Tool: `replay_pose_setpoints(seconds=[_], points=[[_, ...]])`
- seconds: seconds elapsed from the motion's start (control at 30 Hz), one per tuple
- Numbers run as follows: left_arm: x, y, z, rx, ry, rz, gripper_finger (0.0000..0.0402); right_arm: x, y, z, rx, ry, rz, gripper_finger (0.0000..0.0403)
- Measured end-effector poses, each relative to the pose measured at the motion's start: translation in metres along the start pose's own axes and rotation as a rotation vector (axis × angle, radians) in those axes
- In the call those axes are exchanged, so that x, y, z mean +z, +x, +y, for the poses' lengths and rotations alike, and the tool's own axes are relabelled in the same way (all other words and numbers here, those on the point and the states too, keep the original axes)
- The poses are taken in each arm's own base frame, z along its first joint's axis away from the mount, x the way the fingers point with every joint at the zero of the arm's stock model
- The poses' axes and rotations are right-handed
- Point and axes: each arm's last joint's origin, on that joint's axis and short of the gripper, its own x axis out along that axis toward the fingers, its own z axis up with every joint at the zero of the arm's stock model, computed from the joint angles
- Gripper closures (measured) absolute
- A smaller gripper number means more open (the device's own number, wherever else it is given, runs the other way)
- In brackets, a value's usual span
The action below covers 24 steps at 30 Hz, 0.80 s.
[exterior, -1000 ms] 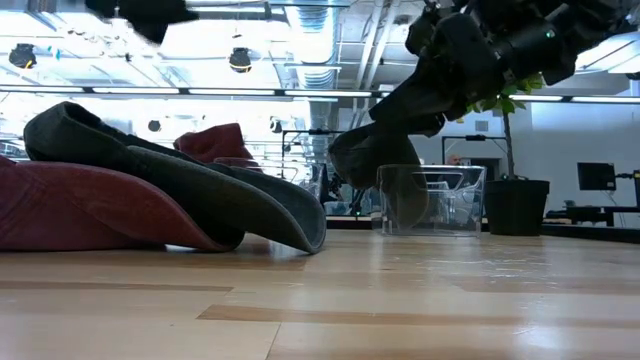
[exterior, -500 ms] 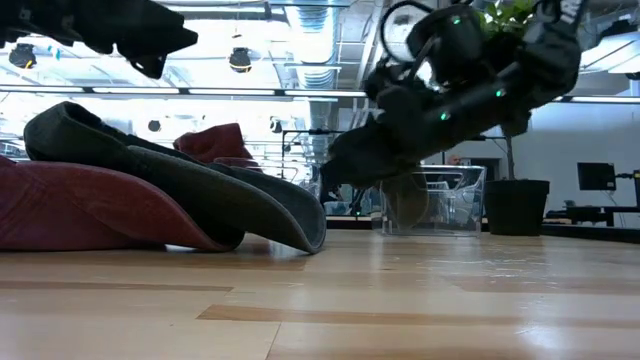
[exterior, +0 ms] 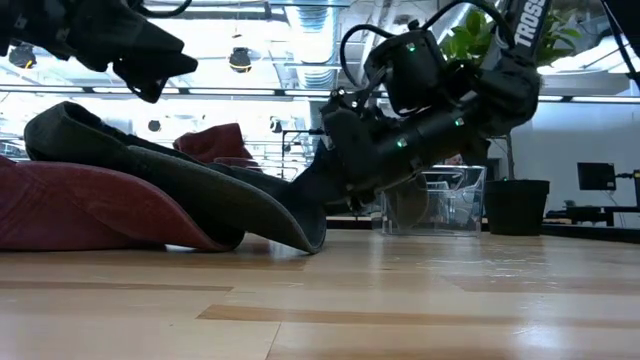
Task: Pick & Place hat
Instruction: Put the black cap in the right transparent bin
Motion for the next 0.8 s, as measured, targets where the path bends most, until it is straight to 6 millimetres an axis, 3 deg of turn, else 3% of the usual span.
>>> replay_pose_setpoints(seconds=[0.13, 0.3, 0.33, 0.53, 0.8], points=[[-0.002, 0.002, -0.001, 0.001, 0.004, 0.012, 0.0271, 0.001, 0.0, 0.002, 0.002, 0.049, -0.001, 0.0223], [-0.003, 0.003, -0.001, 0.002, -0.02, 0.017, 0.0271, 0.0, -0.001, 0.009, 0.021, 0.074, -0.005, 0.0369], [-0.003, 0.003, -0.001, 0.002, -0.025, 0.016, 0.0271, 0.002, -0.001, 0.012, 0.018, 0.079, -0.019, 0.0383], [-0.004, 0.001, -0.007, -0.032, -0.037, 0.02, 0.0271, 0.01, -0.017, 0.037, -0.082, 0.069, -0.058, 0.0396], [-0.004, -0.006, -0.025, -0.136, 0.064, -0.008, 0.0271, 0.028, -0.069, 0.082, -0.341, 0.006, -0.055, 0.0399]])
